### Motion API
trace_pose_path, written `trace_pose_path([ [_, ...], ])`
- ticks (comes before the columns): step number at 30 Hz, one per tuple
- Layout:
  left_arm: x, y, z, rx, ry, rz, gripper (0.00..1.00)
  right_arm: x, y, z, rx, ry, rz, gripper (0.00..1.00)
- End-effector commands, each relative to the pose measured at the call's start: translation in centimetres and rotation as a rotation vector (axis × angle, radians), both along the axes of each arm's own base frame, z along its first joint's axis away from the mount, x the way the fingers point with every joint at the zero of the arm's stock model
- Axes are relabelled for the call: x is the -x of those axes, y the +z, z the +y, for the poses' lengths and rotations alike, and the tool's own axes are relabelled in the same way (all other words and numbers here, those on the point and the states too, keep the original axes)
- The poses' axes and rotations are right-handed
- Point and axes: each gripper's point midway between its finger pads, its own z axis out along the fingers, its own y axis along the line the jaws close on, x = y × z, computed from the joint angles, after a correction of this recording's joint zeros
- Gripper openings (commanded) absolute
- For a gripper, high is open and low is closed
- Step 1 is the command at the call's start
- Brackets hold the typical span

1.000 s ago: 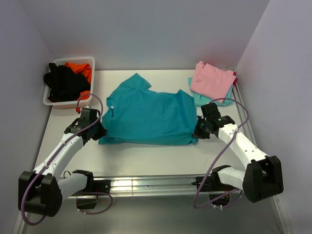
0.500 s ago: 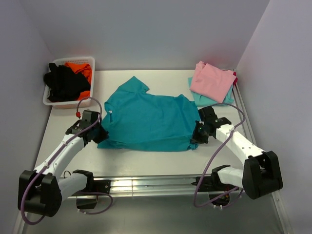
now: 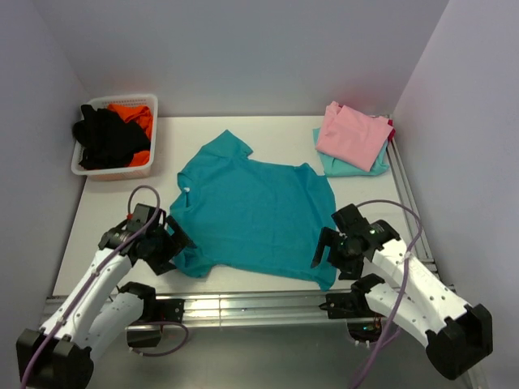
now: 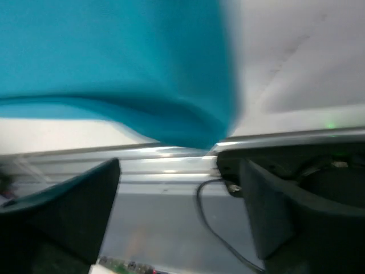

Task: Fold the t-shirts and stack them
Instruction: Flatten the tshirt out

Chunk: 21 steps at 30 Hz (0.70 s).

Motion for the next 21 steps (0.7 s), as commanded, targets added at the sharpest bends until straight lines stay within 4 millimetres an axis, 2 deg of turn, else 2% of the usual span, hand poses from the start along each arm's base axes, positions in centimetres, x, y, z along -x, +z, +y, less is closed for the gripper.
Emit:
trace_pose_path([
  [1, 3.3, 1.7, -0.3, 0.049, -0.011, 0.074, 0.99, 3.0, 1.4, -1.0, 0.022, -0.028, 0.071, 1.0],
  [2, 2.8, 3.0, -0.4, 0.059, -0.014, 0.038, 0.99, 2.9, 1.8, -1.1, 0.032, -0.031, 0.065, 1.0],
  [3, 2.5, 3.6, -0.4, 0.058, -0.018, 0.017, 0.99, 2.2, 3.0, -1.0, 0.029, -0.03, 0.032, 1.0],
  [4, 1.7, 4.2, -0.3, 0.039, -0.016, -0.005, 0.99, 1.6, 3.3, -1.2, 0.056, -0.024, 0.025, 1.0],
  [5, 0.5, 5.6, -0.3, 0.032, -0.027, -0.063, 0.99, 0.8, 3.7, -1.2, 0.07, -0.019, 0.006, 1.0],
  [6, -0.4, 6.3, -0.3, 0.024, -0.028, -0.092, 0.99, -0.9, 5.0, -0.8, 0.066, -0.019, -0.052, 1.0],
  [7, -2.4, 7.3, -0.3, 0.003, -0.027, -0.143, 0.99, -2.0, 5.1, -0.6, 0.086, -0.014, -0.052, 1.0],
  [8, -3.5, 7.7, -0.6, 0.003, -0.03, -0.166, 1.0, -3.0, 5.5, -0.4, 0.091, -0.001, -0.072, 1.0],
  [9, -4.7, 7.3, -0.7, -0.012, -0.03, -0.156, 0.99, -5.3, 6.7, 0.5, 0.075, 0.002, -0.136, 1.0],
  [10, -7.1, 8.3, -1.2, -0.004, -0.031, -0.231, 0.99, -6.5, 6.3, 0.8, 0.098, 0.011, -0.115, 1.0],
  [11, -8.3, 8.4, -1.4, -0.011, -0.031, -0.247, 0.98, -7.6, 6.3, 1.0, 0.113, 0.023, -0.124, 1.0],
  [12, -9.6, 8.4, -1.6, -0.018, -0.034, -0.256, 0.97, -10.0, 7.1, 1.7, 0.111, 0.022, -0.182, 1.0],
  [14, -13.3, 7.9, -2.5, -0.039, -0.059, -0.27, 0.88, -12.7, 5.8, 2.5, 0.153, 0.051, -0.16, 1.0],
  [15, -14.6, 7.7, -2.8, -0.048, -0.067, -0.27, 0.85, -15.2, 6.7, 3.6, 0.138, 0.054, -0.213, 1.0],
  [16, -16.6, 6.8, -3.3, -0.062, -0.091, -0.252, 0.81, -16.5, 5.1, 4.0, 0.17, 0.069, -0.167, 0.97],
  [17, -17.8, 6.5, -3.7, -0.068, -0.098, -0.252, 0.65, -17.6, 4.8, 4.4, 0.184, 0.086, -0.163, 0.91],
  [18, -19.4, 4.6, -3.9, -0.088, -0.103, -0.217, 0.53, -19.9, 5.6, 5.2, 0.179, 0.094, -0.205, 0.82],
  [19, -21.3, 5.1, -4.4, -0.088, -0.119, -0.245, 0.42, -20.9, 3.7, 5.6, 0.205, 0.108, -0.156, 0.67],
  [20, -22.4, 4.7, -4.6, -0.094, -0.125, -0.245, 0.24, -22.8, 4.2, 6.3, 0.209, 0.116, -0.183, 0.34],
  [21, -23.5, 4.1, -5.0, -0.094, -0.133, -0.241, 0.17, -23.7, 3.5, 6.3, 0.235, 0.121, -0.179, 0.2],
])
